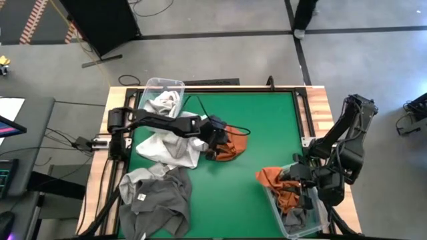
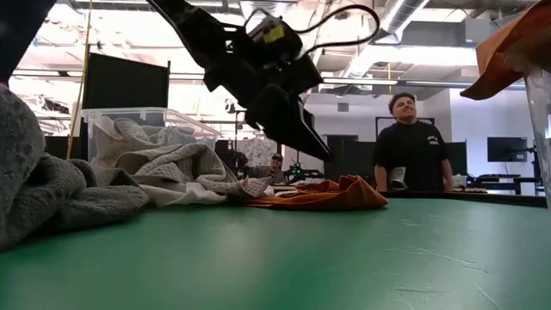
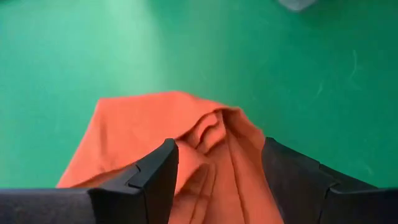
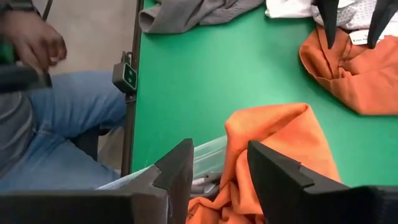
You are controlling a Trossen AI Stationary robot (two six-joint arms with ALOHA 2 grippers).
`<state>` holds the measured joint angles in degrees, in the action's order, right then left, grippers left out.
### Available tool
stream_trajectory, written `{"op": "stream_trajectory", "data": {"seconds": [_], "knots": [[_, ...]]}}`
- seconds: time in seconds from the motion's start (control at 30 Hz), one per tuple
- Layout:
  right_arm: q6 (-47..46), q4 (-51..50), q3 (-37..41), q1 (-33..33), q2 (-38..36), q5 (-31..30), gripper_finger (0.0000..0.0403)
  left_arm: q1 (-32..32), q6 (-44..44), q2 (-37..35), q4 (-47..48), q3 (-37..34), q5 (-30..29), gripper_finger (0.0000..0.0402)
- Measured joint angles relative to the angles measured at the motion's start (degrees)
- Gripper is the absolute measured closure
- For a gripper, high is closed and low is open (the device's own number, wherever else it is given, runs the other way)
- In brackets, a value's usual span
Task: Sort towels by color in basket
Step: Put the orange towel into the bottom transparent bin
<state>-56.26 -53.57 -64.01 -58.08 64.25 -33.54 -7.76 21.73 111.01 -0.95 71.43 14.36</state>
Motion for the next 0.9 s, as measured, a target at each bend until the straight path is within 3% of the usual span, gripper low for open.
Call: {"op": "stream_trajectory", "data": {"seconds": [0.17, 0.3, 0.47, 0.6, 0.73, 0.9], "knots": [[-0.2, 0.4, 0.0, 0.0, 0.0, 0.0, 0.0223, 0.5, 1.2, 3.6, -0.1, 3.1, -1.1, 0.0175], [-0.1, 0.0, 0.0, 0.0, 0.0, 0.0, 0.0223, 0.8, 2.1, 6.6, 0.8, 5.1, -2.7, 0.0144], [-0.2, 0.0, 0.0, 0.0, 0.0, -0.1, 0.0223, 0.0, 0.9, 11.9, 7.6, 9.6, -2.3, 0.0098], [-0.2, 0.0, 0.0, 0.0, 0.0, -0.2, 0.0223, 0.1, 1.0, 15.9, 12.3, 14.1, -2.5, 0.0092], [-0.2, 0.0, 0.0, 0.0, 0.0, -0.9, 0.0223, 1.2, 1.0, 18.6, 14.2, 17.2, -2.9, 0.014], [-0.3, 0.0, 0.0, 0.0, 0.0, -1.0, 0.0223, 2.8, 2.3, 19.1, 14.5, 19.8, -3.7, 0.0272]]}}
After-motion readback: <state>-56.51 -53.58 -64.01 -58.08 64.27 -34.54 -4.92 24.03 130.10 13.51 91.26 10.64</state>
